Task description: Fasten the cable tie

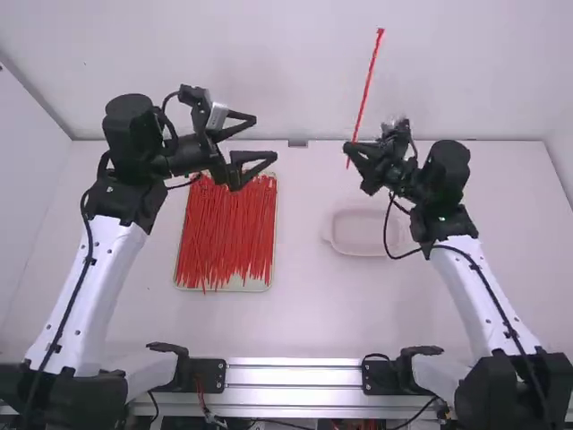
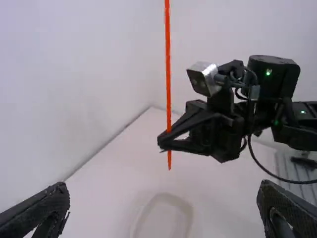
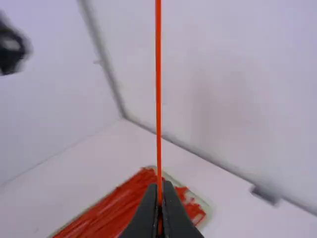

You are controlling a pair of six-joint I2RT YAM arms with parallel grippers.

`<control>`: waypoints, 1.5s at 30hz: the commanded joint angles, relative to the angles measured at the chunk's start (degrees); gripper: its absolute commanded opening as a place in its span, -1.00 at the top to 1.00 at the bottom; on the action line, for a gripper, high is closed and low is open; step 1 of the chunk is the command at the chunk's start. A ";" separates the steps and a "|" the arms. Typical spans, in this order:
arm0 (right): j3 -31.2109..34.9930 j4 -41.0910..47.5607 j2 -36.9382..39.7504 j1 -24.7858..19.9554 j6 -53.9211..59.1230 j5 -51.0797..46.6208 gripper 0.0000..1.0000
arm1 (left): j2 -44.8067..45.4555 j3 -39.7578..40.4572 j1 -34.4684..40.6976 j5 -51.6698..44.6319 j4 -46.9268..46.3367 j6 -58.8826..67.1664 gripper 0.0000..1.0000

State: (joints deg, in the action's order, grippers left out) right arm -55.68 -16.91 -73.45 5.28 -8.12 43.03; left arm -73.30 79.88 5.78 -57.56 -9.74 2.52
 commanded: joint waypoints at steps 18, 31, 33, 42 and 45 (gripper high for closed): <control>-0.07 6.51 -3.80 -2.38 -3.52 -51.17 1.00 | 0.11 1.16 0.22 5.90 2.23 0.26 -0.98; -17.33 21.51 -20.39 -7.23 -6.03 -58.60 1.00 | 0.11 1.16 0.22 6.54 3.08 -2.91 -0.98; -18.91 23.47 -21.16 -5.16 -5.95 -61.94 1.00 | 0.11 1.16 0.22 7.76 4.13 -5.01 -0.98; -21.62 24.96 -20.50 10.80 -2.01 -79.28 1.00 | 0.11 1.18 0.20 8.98 8.13 -8.61 -0.98; -22.51 25.00 -20.17 16.00 0.26 -83.43 1.00 | 0.13 1.18 0.20 13.94 9.11 -12.98 -0.95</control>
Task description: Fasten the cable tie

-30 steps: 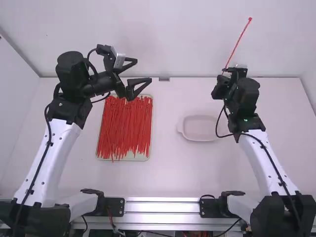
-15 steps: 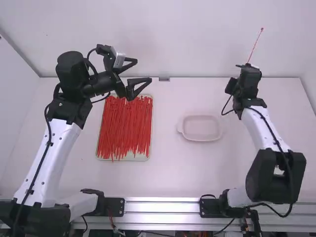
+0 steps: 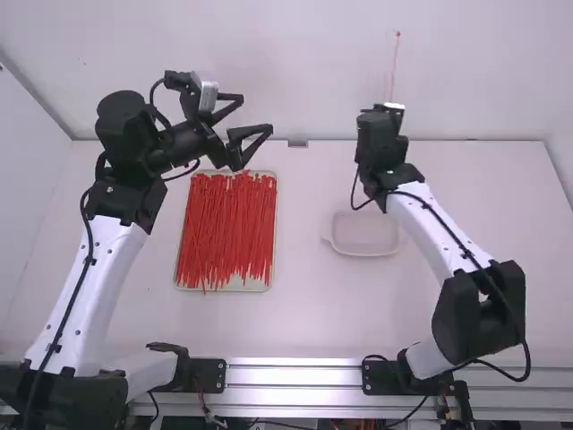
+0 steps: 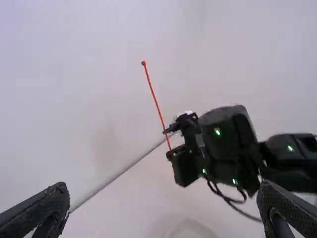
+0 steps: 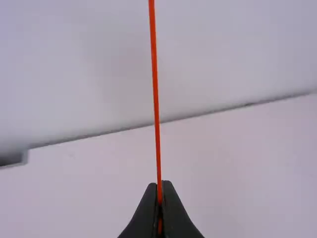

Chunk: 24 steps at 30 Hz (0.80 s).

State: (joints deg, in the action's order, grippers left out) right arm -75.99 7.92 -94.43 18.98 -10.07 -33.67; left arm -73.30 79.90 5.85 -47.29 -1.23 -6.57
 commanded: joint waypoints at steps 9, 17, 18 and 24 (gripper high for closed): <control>-4.00 -0.48 0.85 17.81 9.22 -24.37 1.00 | 0.13 1.16 0.15 12.11 4.44 -12.28 -0.98; -3.98 -4.66 0.85 28.22 15.89 -35.74 1.00 | 0.11 1.14 0.15 15.30 7.69 -19.47 -0.99; -3.98 -5.77 0.85 29.86 17.09 -37.20 1.00 | 0.11 1.14 0.15 15.76 8.17 -21.22 -0.98; -4.00 -8.00 0.85 33.64 19.56 -38.84 1.00 | 0.11 1.14 0.13 18.97 8.20 -26.82 -0.97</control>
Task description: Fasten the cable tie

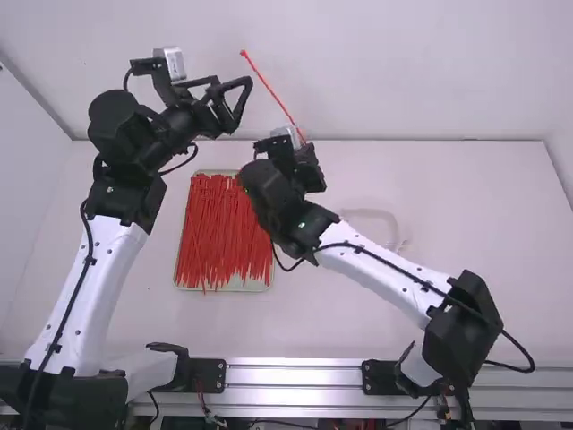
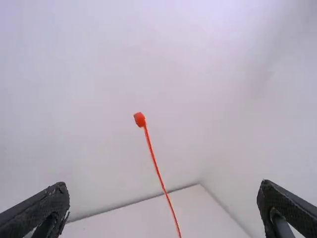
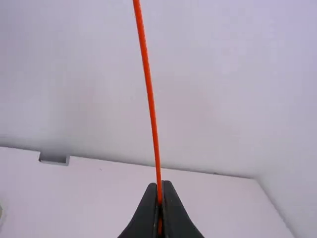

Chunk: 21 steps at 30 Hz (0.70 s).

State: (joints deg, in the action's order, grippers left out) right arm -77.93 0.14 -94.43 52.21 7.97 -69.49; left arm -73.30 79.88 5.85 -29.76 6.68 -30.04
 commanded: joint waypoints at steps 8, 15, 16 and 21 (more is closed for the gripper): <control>-2.69 -0.63 0.85 4.00 3.04 -5.55 1.00 | 0.11 1.16 0.15 1.07 0.09 -8.37 -0.77; -2.71 -1.49 0.92 5.57 4.13 -5.40 1.00 | 0.11 1.16 0.15 0.90 -0.11 -11.87 -0.51; -2.71 -1.49 0.92 5.81 4.26 -5.40 1.00 | 0.11 1.16 0.15 0.92 0.07 -12.24 -0.46; -2.71 -1.49 0.92 6.78 4.33 -5.57 1.00 | 0.11 1.16 0.15 0.90 0.22 -12.15 0.15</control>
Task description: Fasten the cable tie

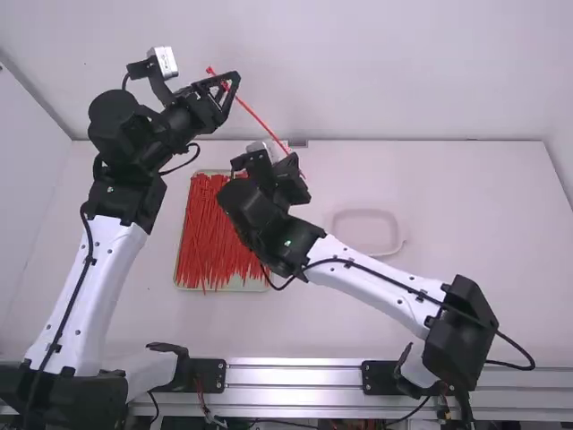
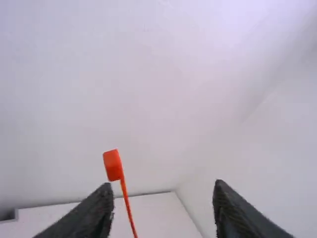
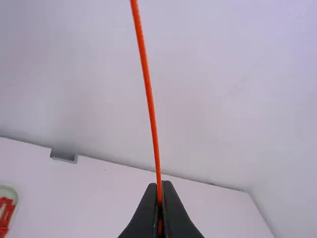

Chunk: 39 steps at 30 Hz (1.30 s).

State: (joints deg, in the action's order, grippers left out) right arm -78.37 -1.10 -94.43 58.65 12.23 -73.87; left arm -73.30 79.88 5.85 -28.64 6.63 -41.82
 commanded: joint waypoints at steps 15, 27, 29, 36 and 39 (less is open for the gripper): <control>-2.27 -1.55 0.92 1.14 -0.44 -1.18 0.86 | 0.11 1.16 0.15 0.44 0.15 0.79 0.96; -2.25 2.51 6.51 8.87 0.72 1.81 -0.70 | 0.11 1.16 -0.13 -0.46 -2.49 11.91 0.97; -2.25 4.09 8.50 9.29 0.70 4.90 -0.75 | 0.11 1.16 -0.46 -0.48 -3.37 13.29 0.96; -2.25 13.46 18.97 5.60 -0.39 28.24 -0.90 | 0.11 1.16 -0.85 -6.75 -6.93 22.18 0.96; -2.25 17.16 22.91 0.46 -0.39 42.14 -0.91 | 0.11 1.16 -1.42 -11.58 -8.04 25.88 0.97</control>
State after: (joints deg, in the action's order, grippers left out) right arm -79.02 15.62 -73.28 61.34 12.29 -44.80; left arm -73.30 79.88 5.37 -35.24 -1.50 -20.97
